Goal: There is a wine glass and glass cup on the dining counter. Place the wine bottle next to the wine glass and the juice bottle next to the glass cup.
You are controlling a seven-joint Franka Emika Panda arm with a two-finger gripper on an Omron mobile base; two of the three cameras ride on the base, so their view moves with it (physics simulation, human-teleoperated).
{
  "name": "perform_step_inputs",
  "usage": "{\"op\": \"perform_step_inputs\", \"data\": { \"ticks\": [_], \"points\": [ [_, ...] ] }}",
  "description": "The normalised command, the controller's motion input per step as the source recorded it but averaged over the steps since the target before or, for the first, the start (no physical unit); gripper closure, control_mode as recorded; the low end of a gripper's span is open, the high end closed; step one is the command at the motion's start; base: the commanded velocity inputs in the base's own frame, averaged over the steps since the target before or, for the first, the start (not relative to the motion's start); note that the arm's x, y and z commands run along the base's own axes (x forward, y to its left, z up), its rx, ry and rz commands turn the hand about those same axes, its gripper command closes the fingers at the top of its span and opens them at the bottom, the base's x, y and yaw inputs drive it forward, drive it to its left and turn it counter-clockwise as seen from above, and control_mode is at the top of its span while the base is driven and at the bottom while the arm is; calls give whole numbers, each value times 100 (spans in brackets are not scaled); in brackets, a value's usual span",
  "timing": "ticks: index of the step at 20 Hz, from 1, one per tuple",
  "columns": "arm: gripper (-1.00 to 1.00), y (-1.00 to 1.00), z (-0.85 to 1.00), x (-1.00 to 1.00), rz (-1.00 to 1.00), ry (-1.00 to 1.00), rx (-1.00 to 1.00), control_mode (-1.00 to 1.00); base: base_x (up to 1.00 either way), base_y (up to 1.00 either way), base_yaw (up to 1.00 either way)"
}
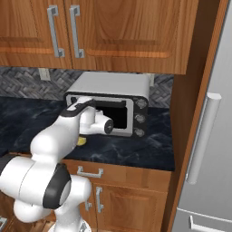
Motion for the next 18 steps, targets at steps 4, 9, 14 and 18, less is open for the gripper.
{"op": "perform_step_inputs", "data": {
  "ticks": [4,9,14,18],
  "points": [
    [-100,9,-14,27,0,1,1,-100,0,0,0],
    [-100,11,-15,26,0,4,2,-100,0,0,0],
    [-100,14,-13,27,0,3,2,-100,0,0,0],
    [-100,6,-6,28,0,1,2,-100,0,0,0]
  ]
}}
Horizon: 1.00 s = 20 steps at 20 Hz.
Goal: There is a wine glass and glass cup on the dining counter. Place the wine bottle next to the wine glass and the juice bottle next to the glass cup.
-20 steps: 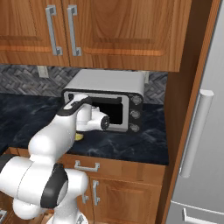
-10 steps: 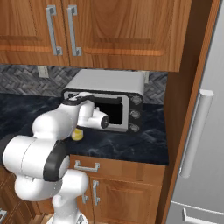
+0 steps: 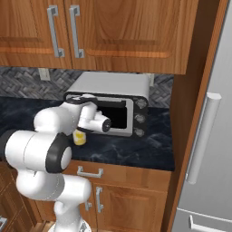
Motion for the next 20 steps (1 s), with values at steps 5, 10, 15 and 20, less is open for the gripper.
{"op": "perform_step_inputs", "data": {
  "ticks": [5,10,15,20],
  "points": [
    [-100,16,-10,17,0,0,3,-100,0,0,0],
    [100,20,-7,9,0,0,2,-100,0,0,0],
    [100,6,-1,0,0,0,0,-100,0,0,0],
    [100,4,-2,-12,3,8,3,-100,0,0,0]
  ]
}}
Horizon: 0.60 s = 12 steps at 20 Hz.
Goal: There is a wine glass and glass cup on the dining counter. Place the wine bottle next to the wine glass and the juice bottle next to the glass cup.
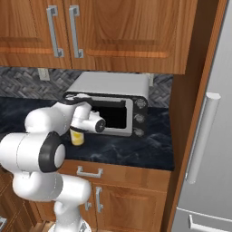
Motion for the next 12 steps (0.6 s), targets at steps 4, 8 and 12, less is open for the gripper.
{"op": "perform_step_inputs", "data": {
  "ticks": [4,8,12],
  "points": [
    [100,4,10,-47,17,3,8,-100,0,0,0],
    [100,0,41,-49,17,1,8,-100,0,0,0],
    [100,0,58,-36,20,-9,0,-100,0,0,0]
  ]
}}
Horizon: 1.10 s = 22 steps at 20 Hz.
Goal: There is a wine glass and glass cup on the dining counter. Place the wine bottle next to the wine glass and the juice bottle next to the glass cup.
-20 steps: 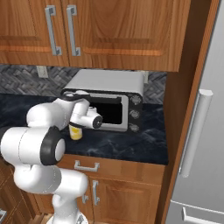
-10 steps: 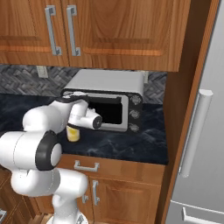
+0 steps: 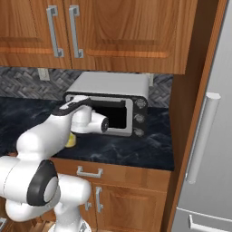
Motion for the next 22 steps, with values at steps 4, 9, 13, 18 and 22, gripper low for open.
{"op": "perform_step_inputs", "data": {
  "ticks": [4,9,13,18,22],
  "points": [
    [100,0,65,-44,23,-9,0,-100,0,0,0],
    [100,2,54,-43,29,-1,-4,-100,0,0,0],
    [100,16,32,-30,27,1,3,-100,0,0,0],
    [100,20,38,-32,21,7,14,-100,0,0,0],
    [100,20,31,-32,15,0,10,-100,0,0,0]
  ]
}}
